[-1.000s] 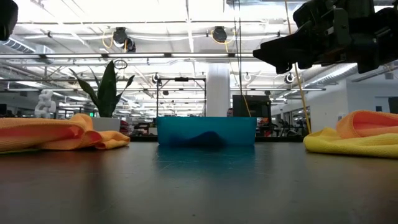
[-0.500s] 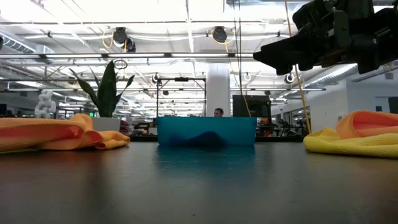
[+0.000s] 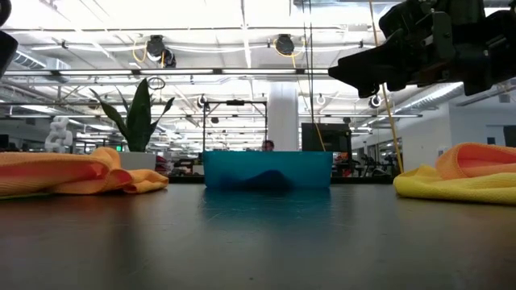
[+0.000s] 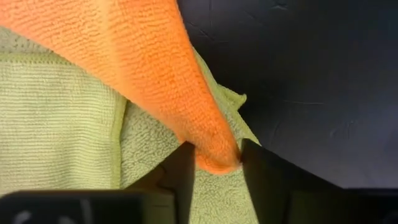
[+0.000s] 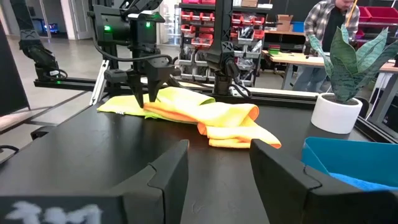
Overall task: Fold microfiber towels
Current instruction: Fold the left orange microfiber cloth
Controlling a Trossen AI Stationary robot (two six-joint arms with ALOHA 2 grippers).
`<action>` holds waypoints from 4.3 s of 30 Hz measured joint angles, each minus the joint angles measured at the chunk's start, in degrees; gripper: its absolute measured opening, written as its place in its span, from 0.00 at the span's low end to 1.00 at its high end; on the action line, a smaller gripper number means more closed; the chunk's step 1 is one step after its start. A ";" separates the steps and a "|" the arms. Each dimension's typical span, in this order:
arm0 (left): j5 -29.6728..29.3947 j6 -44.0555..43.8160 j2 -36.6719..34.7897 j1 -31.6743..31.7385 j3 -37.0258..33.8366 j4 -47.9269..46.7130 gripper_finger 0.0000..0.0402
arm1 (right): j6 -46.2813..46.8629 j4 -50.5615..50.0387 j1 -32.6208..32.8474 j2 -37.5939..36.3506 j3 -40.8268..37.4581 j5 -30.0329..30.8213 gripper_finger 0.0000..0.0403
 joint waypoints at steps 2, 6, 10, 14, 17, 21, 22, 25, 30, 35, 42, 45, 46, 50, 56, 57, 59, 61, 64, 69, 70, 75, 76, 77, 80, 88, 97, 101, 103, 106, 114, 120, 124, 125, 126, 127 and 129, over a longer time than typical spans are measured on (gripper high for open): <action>-0.06 0.19 0.00 0.00 0.00 -0.05 0.21 | -0.01 0.00 -0.02 -0.01 0.00 -0.01 0.40; -0.17 1.02 0.00 0.19 0.00 -0.59 0.03 | -0.01 0.21 -0.02 -0.01 0.00 -0.02 0.40; 0.46 4.49 -0.33 2.08 0.01 -0.80 0.02 | -0.08 1.14 0.00 -0.02 0.00 -0.12 0.40; 1.11 10.73 -2.21 5.63 2.03 -5.25 0.01 | -0.05 2.95 -0.02 0.01 0.06 -0.83 0.40; -0.83 16.35 -3.88 8.52 5.91 -11.51 0.01 | 0.30 2.40 0.24 0.44 2.05 -4.08 0.40; -6.85 22.80 -5.16 11.51 14.21 -21.83 0.01 | -1.07 -0.94 2.01 4.22 7.46 -4.56 0.42; -8.45 24.30 -5.16 12.06 16.67 -24.24 0.01 | -1.56 -2.30 2.39 5.64 9.17 -4.55 0.42; -13.25 28.20 -5.09 12.97 23.82 -30.31 0.01 | -2.66 -5.25 3.04 11.01 14.58 -4.45 0.44; -19.89 34.99 -5.07 13.44 33.85 -35.88 0.01 | -2.72 -5.49 3.00 20.27 21.52 -4.31 0.46; -26.46 41.91 -5.09 13.55 41.70 -39.53 0.01 | -2.68 -5.41 3.00 28.34 28.36 -4.20 0.47; -27.72 48.07 -5.11 13.97 44.85 -39.21 0.01 | -2.46 -5.65 2.68 37.34 36.67 1.07 0.53; -26.99 48.01 -4.84 13.76 44.47 -39.23 0.01 | 0.29 -5.78 1.97 40.47 39.67 3.15 0.57; -26.95 48.06 -4.63 13.64 44.45 -39.19 0.01 | 1.01 -5.66 1.65 41.51 40.79 3.16 0.58; -26.72 48.87 -3.67 13.00 44.44 -38.97 0.01 | 3.67 -5.88 0.92 45.08 45.22 3.02 0.61; -26.56 48.75 -2.91 13.03 44.39 -38.80 0.02 | 4.51 -8.37 1.08 48.26 50.45 2.14 0.63; -26.56 48.93 -2.91 13.00 44.39 -38.77 0.02 | 4.69 -8.35 1.13 48.42 50.89 1.47 0.63; -26.55 49.10 -2.89 13.00 44.39 -38.56 0.01 | 5.33 -8.46 1.49 48.44 51.29 1.40 0.63; -26.58 49.18 -2.87 13.00 44.39 -38.09 0.01 | 5.39 -8.36 1.76 48.42 51.62 1.43 0.63; -26.60 49.93 -2.86 13.00 44.39 -37.76 0.02 | 6.10 -7.79 2.06 48.42 51.65 2.91 0.63; -27.41 52.71 -2.86 13.03 44.37 -33.23 0.01 | 6.38 -11.44 2.01 48.43 51.65 7.81 0.63; -27.62 53.89 -2.86 13.03 44.37 -31.59 0.01 | 6.42 -12.41 1.84 48.44 51.63 8.63 0.63; -27.70 58.02 -2.86 13.07 44.37 -27.46 0.01 | 6.44 -14.72 1.41 48.44 51.63 9.20 0.63; -27.70 58.15 -2.86 13.07 44.37 -27.48 0.01 | 6.44 -15.48 1.39 48.44 51.63 9.20 0.63; -27.70 58.19 -2.86 13.07 44.37 -27.47 0.01 | 6.44 -16.15 1.38 48.44 51.63 9.21 0.63; -27.70 58.16 -2.86 13.06 44.37 -27.50 0.02 | 6.33 -17.00 1.38 48.44 51.63 9.05 0.58; -27.68 58.30 -2.86 12.61 44.37 -27.56 0.02 | 3.12 -17.37 1.36 48.44 51.58 4.93 0.20; -23.03 57.16 -2.86 10.99 44.37 -27.92 0.02 | -1.11 -24.02 1.34 44.66 51.52 5.10 0.01; -20.80 55.01 -2.86 9.16 44.37 -30.10 0.03 | -4.46 -31.52 2.07 39.47 51.52 11.03 0.00; -19.83 53.49 -2.86 8.36 44.39 -31.50 0.02 | -6.43 -35.20 3.01 36.31 51.52 14.24 0.00; -17.96 50.31 -2.86 7.28 44.39 -34.54 0.01 | -9.04 -41.10 4.99 31.15 51.52 18.57 0.00; -12.22 43.27 -2.86 6.62 44.37 -41.45 0.04 | -11.18 -53.32 11.91 15.53 51.52 25.05 0.00; -9.41 41.63 -2.86 6.72 44.44 -41.14 0.02 | -10.35 -56.72 18.04 6.66 51.52 25.55 0.00; -7.07 41.54 -2.86 6.77 44.46 -40.75 0.02 | -8.88 -57.23 22.49 3.37 51.52 25.72 0.00; -4.72 41.56 -2.86 6.71 44.46 -40.85 0.01 | -8.66 -57.23 23.61 2.63 51.49 26.06 0.00; -3.71 41.58 -2.86 6.55 44.44 -41.37 0.01 | -8.60 -56.75 24.82 1.91 51.49 26.20 0.00; -2.76 41.63 -2.86 6.45 44.72 -40.60 0.01 | -8.51 -56.48 25.94 1.30 51.57 26.25 0.00; -2.15 41.91 -2.86 6.02 45.45 -40.12 0.02 | -7.49 -56.66 28.18 0.26 51.57 26.18 0.00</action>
